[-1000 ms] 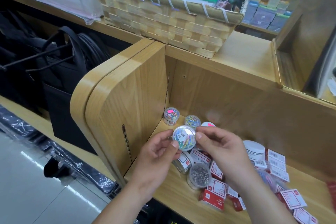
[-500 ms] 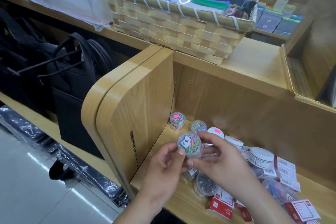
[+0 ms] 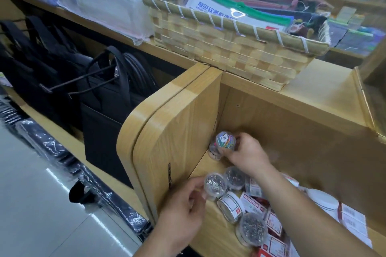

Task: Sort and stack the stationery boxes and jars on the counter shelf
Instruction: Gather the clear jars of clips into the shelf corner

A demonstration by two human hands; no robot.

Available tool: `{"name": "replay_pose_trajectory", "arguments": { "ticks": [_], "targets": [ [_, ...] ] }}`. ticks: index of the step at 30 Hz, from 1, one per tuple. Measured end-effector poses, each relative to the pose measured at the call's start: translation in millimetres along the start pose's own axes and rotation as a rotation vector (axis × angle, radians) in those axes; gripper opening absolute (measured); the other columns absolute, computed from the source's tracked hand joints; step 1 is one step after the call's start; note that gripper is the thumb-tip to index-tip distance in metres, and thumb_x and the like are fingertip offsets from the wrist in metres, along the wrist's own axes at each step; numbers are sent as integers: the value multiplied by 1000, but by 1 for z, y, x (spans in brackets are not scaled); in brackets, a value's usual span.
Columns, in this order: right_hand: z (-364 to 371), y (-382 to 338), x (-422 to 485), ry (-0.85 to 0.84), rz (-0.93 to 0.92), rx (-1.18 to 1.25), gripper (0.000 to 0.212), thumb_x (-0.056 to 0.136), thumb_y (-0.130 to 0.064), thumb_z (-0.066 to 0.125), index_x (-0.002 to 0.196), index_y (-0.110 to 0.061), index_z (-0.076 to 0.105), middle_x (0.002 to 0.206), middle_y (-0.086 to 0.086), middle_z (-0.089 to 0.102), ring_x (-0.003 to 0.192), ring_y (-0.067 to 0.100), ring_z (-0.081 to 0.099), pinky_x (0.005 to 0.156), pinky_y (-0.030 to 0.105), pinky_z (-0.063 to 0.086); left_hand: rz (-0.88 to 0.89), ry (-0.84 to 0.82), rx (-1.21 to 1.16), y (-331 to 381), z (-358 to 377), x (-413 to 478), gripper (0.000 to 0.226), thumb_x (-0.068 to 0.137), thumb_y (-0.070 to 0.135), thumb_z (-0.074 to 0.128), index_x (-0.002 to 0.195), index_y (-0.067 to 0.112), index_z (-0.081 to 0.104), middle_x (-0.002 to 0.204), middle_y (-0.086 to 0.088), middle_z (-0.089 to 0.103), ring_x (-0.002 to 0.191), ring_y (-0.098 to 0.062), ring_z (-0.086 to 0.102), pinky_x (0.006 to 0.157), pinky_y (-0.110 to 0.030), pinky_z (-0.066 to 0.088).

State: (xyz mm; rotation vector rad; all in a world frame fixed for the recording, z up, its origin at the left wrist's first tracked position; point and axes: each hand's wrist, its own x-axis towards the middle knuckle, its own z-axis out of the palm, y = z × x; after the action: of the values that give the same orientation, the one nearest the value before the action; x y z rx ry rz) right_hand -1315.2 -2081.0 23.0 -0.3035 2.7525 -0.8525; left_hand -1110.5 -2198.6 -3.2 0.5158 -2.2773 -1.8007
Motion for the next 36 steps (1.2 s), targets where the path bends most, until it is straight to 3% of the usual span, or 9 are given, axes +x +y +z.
{"name": "replay_pose_trajectory", "arguments": {
  "ticks": [4,9,14,17,24,29,31,33,36],
  "targets": [
    [9,-1,7,-15,21,21,56,63,-68,76,98,-32,52,104,-6,70,100,19,67,86,39,55,-38,39,37,-8,-1,-2,55,96,13,61,106,67,61,101,25,69,92,-1,69,84,-15,52],
    [20,-14,2,50,82,-34,71,54,-67,81,103,-25,53,102,-3,68,99,26,67,81,37,54,-23,45,34,-8,2,-1,60,95,10,63,104,69,60,101,26,69,93,0,68,84,-12,50],
    [25,-22,0,107,89,-137,64,62,-62,79,101,-23,45,104,2,68,101,30,66,82,38,54,1,56,3,-13,4,0,50,94,5,63,103,54,69,101,19,71,92,-2,69,83,-13,50],
    [15,-16,-4,84,83,-123,64,60,-64,78,102,-25,49,101,-2,67,99,29,67,77,35,51,7,58,17,-15,3,2,56,96,5,62,104,61,65,100,21,71,94,-1,69,83,-12,49],
    [-8,-1,-8,96,71,49,75,44,-74,77,99,-26,62,89,-11,69,89,16,68,78,35,56,9,14,51,-14,8,12,40,94,19,59,110,55,64,103,20,71,101,-3,68,95,-30,55],
    [-24,19,-24,188,65,177,66,45,-66,81,95,-28,63,89,-13,73,86,10,69,79,39,59,312,22,380,-5,20,45,25,95,22,49,113,20,66,116,4,63,106,-13,60,94,-37,51],
    [-26,23,-32,204,54,195,66,45,-62,83,97,-28,59,92,-14,72,88,9,69,80,39,58,411,-46,482,1,38,72,33,94,14,48,122,10,66,129,-6,64,121,-18,56,107,-36,46],
    [-28,27,-37,216,56,225,68,45,-59,84,100,-28,59,92,-14,73,89,7,70,81,39,58,429,-158,607,1,53,94,46,100,24,40,139,6,58,150,-13,52,146,-23,40,125,-30,23],
    [-31,37,-38,223,82,248,67,46,-56,85,100,-26,61,88,-14,74,86,5,70,81,38,58,353,-244,725,-6,58,102,62,107,47,24,153,10,42,164,-10,33,156,-17,18,126,-26,6]
  ]
}}
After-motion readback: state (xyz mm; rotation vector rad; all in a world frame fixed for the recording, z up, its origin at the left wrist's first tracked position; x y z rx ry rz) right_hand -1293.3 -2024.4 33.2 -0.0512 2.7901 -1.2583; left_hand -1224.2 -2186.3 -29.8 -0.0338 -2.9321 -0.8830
